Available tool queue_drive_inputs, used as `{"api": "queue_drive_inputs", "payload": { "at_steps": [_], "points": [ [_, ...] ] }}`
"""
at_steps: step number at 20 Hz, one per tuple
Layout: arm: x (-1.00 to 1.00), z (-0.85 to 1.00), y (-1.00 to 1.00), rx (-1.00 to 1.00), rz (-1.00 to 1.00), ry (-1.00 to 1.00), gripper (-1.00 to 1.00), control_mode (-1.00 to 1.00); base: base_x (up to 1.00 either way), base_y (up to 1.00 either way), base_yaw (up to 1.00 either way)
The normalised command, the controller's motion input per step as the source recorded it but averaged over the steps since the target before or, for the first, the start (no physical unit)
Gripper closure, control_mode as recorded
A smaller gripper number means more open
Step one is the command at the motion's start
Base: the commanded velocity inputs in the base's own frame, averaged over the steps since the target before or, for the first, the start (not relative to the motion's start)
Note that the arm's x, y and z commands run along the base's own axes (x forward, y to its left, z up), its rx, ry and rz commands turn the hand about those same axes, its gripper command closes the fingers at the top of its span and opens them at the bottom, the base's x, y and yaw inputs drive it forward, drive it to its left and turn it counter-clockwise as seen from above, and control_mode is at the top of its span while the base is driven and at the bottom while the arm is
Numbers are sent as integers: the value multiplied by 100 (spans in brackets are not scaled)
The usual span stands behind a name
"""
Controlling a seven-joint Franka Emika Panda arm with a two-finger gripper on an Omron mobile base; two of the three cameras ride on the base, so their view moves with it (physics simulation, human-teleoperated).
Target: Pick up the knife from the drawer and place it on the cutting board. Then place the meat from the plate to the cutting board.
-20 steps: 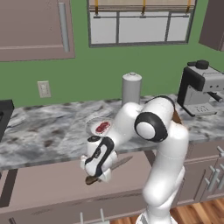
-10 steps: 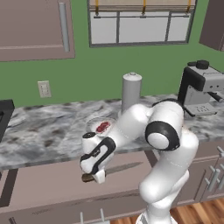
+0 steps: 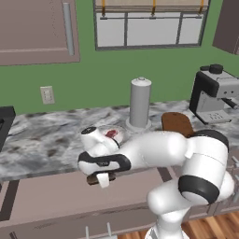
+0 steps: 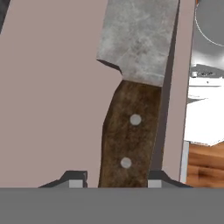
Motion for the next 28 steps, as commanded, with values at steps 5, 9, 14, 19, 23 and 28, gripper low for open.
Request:
{"api": "queue_drive_inputs", "payload": {
  "at_steps": [5,9,14,19,23,28],
  "points": [
    [-2,100,0,-20,-3,0,100,-100,0,0,0],
    [5,79,-1,-14,0,0,100,-100,0,0,0],
    [25,43,-5,-2,6,0,100,-100,0,0,0],
    [44,22,-13,0,15,0,100,-100,0,0,0],
    [45,0,-28,0,10,0,100,-100,0,0,0],
    [51,0,-40,0,11,0,100,-100,0,0,0]
  ]
}}
